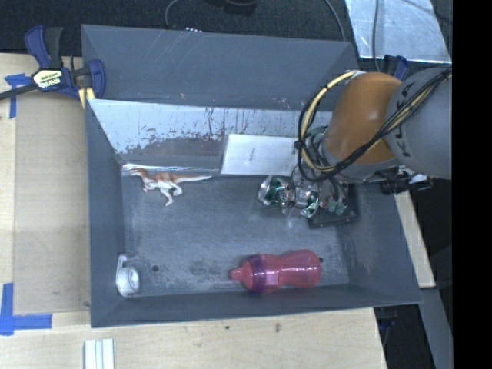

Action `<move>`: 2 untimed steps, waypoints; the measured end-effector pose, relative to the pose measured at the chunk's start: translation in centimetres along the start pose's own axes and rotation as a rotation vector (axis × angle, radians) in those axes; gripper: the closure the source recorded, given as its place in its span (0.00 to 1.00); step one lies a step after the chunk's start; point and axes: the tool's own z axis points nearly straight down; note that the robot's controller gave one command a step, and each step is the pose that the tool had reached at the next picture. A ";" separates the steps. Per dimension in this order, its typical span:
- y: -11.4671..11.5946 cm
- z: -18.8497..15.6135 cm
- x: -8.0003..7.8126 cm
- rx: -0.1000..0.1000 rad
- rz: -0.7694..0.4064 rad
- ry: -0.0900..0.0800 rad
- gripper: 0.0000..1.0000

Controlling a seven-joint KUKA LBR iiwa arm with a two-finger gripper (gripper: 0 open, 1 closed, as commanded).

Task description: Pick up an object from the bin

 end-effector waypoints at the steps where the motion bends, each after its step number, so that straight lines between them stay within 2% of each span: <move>1: 0.7 -4.3 0.4 0.001 0.013 0.005 1.00; 2: 2.2 -9.0 -0.1 0.000 0.022 -0.002 1.00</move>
Offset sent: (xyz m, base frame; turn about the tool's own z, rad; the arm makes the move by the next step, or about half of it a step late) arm 0.0083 0.0284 0.1050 0.0256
